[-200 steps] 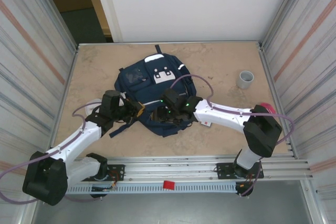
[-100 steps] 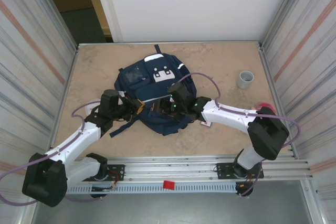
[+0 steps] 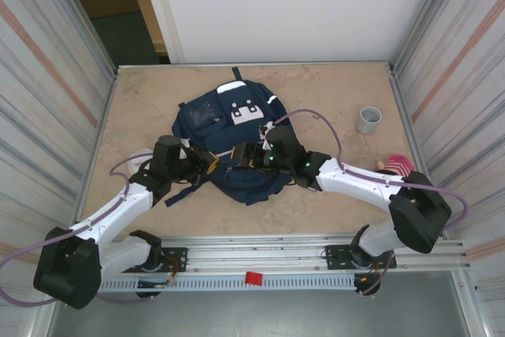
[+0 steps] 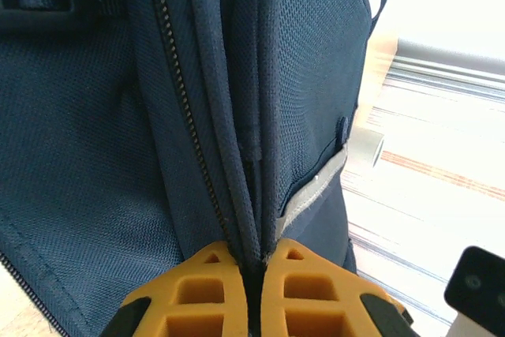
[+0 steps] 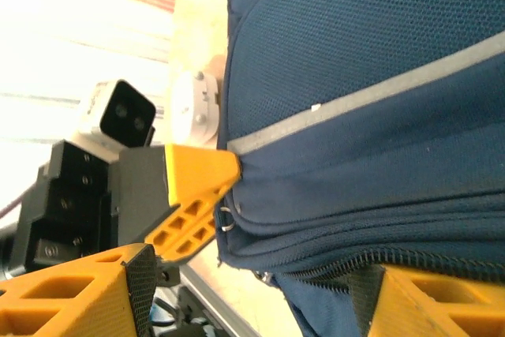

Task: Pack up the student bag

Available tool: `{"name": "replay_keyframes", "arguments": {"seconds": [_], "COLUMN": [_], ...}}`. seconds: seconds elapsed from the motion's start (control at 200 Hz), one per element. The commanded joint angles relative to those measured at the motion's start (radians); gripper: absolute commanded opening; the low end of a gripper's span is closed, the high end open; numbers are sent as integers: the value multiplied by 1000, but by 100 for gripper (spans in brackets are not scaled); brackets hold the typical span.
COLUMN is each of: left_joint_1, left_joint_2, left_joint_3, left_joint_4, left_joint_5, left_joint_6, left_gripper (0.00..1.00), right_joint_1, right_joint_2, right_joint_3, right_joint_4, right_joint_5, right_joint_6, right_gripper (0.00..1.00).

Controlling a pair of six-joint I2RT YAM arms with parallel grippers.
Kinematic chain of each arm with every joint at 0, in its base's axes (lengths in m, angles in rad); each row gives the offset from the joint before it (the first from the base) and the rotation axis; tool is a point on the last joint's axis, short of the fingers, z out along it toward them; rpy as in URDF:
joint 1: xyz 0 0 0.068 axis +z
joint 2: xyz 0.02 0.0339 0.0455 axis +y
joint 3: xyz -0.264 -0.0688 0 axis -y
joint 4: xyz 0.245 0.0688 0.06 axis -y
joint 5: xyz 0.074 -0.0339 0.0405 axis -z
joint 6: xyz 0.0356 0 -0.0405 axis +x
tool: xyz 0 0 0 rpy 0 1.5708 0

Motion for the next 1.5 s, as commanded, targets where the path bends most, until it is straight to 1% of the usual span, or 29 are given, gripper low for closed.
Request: {"name": "replay_keyframes", "arguments": {"seconds": [0.0,0.04,0.075,0.12,0.155,0.215,0.236,0.331,0.421,0.526,0.571,0.621,0.737,0.787,0.842,0.912,1.012,1.087,1.173,1.263,1.313,1.353,1.398,1.418,1.463,1.473,1.493], "left_joint_1": [-28,-34,-40,-49,-54,-57,-57,-57,-54,-54,-54,-54,-53,-53,-55,-55,-57,-59,-65,-75,-76,-76,-76,-76,-77,-77,-77], "left_joint_2": [-6,-6,-5,-6,-8,-16,-19,-41,-53,-51,-51,-50,-46,-38,-23,8,78,123,168,213,235,246,249,249,247,247,247], "left_joint_3": [30,32,33,38,45,77,91,181,249,312,330,339,341,334,322,308,339,351,351,353,351,347,343,342,347,349,354], "left_joint_4": [30,31,28,17,-2,-63,-97,-253,-319,-330,-327,-324,-333,-343,-325,-286,-321,-327,-307,-281,-261,-236,-208,-203,-211,-217,-228], "left_joint_5": [49,48,48,42,33,14,2,-90,-151,-151,-119,-62,99,145,159,164,189,192,156,75,52,42,66,88,148,162,189], "left_joint_6": [8,12,19,39,65,143,182,404,644,967,1103,1274,1658,1808,1912,1990,2092,2134,2173,2205,2216,2205,2186,2180,2160,2154,2142], "left_gripper": [7,8,9,11,15,23,26,44,59,73,78,79,87,89,92,94,96,97,96,90,85,75,56,49,36,32,25], "right_joint_1": [-18,-21,-25,-31,-34,-36,-36,-41,-55,-75,-89,-105,-135,-143,-149,-151,-158,-166,-174,-183,-186,-188,-190,-191,-194,-195,-194], "right_joint_2": [43,56,68,77,78,66,59,21,-10,-45,-58,-68,-75,-74,-72,-68,-70,-74,-76,-75,-75,-73,-74,-74,-75,-77,-81], "right_joint_3": [7,19,31,47,58,69,72,97,151,195,202,208,232,245,260,275,283,282,282,283,283,282,283,285,287,287,288], "right_joint_4": [126,127,121,101,87,65,59,-11,-145,-254,-281,-303,-363,-386,-409,-432,-445,-445,-446,-447,-449,-449,-451,-456,-469,-473,-486], "right_joint_5": [34,39,40,39,39,36,34,7,-47,-117,-145,-178,-225,-246,-269,-287,-300,-313,-329,-343,-352,-358,-362,-360,-349,-342,-324], "right_joint_6": [104,116,119,120,112,88,42,-54,-163,-280,-312,-337,-387,-408,-429,-449,-455,-454,-456,-458,-459,-461,-462,-462,-462,-462,-462], "right_gripper": [65,63,56,38,28,16,12,2,0,0,0,0,0,0,0,0,0,0,0,0,0,0,0,0,0,0,3]}}
